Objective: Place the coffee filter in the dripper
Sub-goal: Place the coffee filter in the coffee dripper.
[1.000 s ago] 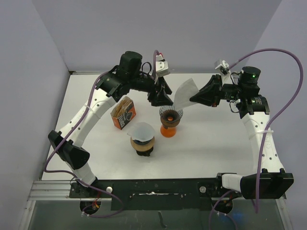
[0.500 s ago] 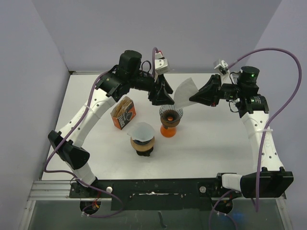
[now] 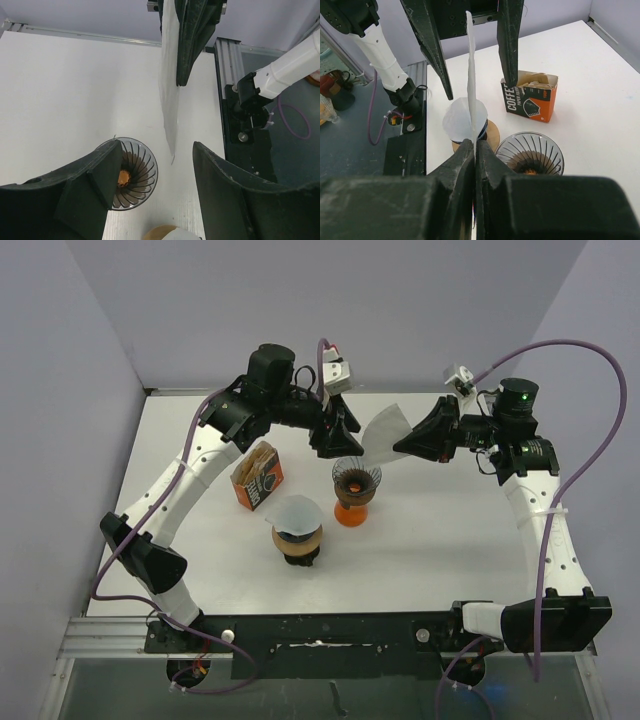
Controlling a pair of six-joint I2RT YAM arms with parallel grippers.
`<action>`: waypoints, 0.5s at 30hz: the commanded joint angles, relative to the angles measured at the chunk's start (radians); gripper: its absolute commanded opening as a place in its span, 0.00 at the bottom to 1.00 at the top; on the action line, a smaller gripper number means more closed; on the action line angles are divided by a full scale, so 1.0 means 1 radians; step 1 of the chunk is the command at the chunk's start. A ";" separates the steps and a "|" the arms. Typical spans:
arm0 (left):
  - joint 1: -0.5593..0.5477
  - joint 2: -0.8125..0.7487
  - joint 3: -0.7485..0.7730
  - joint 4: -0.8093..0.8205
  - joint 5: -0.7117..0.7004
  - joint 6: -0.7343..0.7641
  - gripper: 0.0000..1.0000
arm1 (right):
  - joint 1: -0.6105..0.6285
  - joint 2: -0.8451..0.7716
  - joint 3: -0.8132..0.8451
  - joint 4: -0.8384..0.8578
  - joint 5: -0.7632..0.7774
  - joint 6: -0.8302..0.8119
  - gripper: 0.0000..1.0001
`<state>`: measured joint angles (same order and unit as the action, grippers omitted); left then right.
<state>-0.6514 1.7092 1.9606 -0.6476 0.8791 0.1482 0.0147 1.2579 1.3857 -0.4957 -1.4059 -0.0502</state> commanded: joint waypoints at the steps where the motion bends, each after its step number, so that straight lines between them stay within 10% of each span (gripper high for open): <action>1: 0.033 -0.053 0.037 0.002 -0.020 0.058 0.58 | 0.004 -0.019 0.037 -0.004 -0.011 -0.022 0.00; 15: 0.034 -0.061 -0.038 0.035 -0.049 0.051 0.60 | 0.011 -0.025 0.048 -0.003 -0.033 -0.018 0.00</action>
<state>-0.6029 1.6829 1.9179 -0.6506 0.8349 0.1902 0.0151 1.2575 1.3857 -0.5106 -1.4109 -0.0677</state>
